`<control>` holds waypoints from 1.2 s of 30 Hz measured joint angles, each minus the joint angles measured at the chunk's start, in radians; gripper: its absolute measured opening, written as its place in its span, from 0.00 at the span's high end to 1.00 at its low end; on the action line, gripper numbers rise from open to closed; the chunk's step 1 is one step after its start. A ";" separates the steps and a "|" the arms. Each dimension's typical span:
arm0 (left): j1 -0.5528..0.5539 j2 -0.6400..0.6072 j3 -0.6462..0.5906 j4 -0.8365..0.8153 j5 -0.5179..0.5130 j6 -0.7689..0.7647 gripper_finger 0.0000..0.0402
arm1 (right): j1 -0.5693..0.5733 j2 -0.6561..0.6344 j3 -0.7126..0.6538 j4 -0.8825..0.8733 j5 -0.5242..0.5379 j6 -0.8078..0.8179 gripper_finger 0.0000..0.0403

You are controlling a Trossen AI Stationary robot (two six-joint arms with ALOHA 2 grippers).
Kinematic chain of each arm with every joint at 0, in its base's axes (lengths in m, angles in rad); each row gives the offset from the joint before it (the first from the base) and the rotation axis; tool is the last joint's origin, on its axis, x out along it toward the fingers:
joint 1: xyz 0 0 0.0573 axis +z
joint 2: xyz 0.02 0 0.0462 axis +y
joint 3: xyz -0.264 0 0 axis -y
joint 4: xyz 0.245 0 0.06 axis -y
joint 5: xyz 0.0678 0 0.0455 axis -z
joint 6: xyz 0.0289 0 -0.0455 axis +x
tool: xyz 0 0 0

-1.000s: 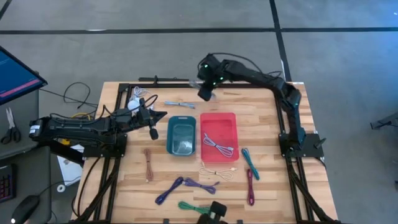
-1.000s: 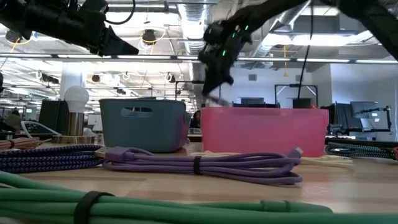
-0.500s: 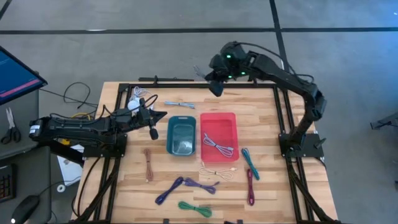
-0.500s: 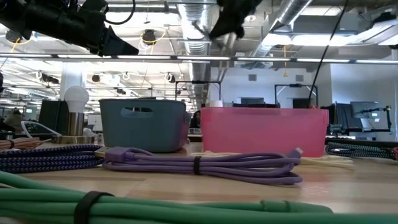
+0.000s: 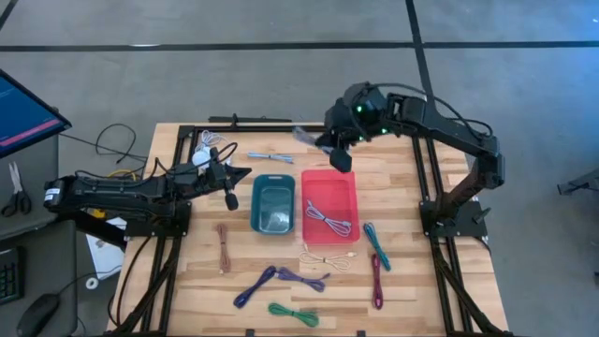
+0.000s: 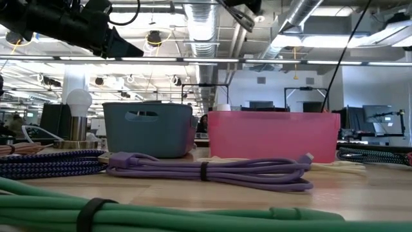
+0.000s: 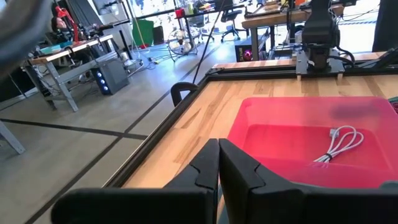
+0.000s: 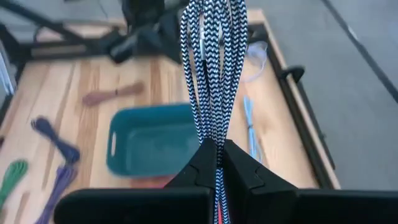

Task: Pick & Place USB Port
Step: Put the patterned white charger cable into the blue bin

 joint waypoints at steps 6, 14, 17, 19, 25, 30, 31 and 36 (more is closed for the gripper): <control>0.000 0.000 0.000 0.000 0.000 0.000 0.97 | 0.098 0.009 -0.021 -0.086 0.121 0.071 1.00; 0.000 0.000 0.000 0.000 0.000 0.000 0.97 | 0.182 -0.040 -0.211 -0.076 0.254 0.222 1.00; 0.000 0.000 0.000 0.000 0.000 0.000 0.97 | 0.191 -0.081 -0.320 -0.002 0.254 0.268 1.00; 0.000 0.000 0.000 0.000 0.000 0.000 0.97 | 0.193 -0.115 -0.404 0.065 0.253 0.296 1.00; 0.000 0.000 0.000 0.000 0.000 0.000 0.97 | 0.192 -0.223 -0.639 0.265 0.236 0.354 1.00; 0.000 0.000 0.000 0.000 0.000 0.000 0.97 | 0.178 -0.256 -0.738 0.515 0.108 0.379 1.00; 0.000 0.000 0.000 0.000 0.000 0.000 0.97 | 0.178 -0.251 -0.753 0.573 0.067 0.379 1.00; 0.000 0.000 0.000 0.000 0.000 0.000 0.97 | 0.172 -0.152 -0.810 0.776 -0.055 0.387 1.00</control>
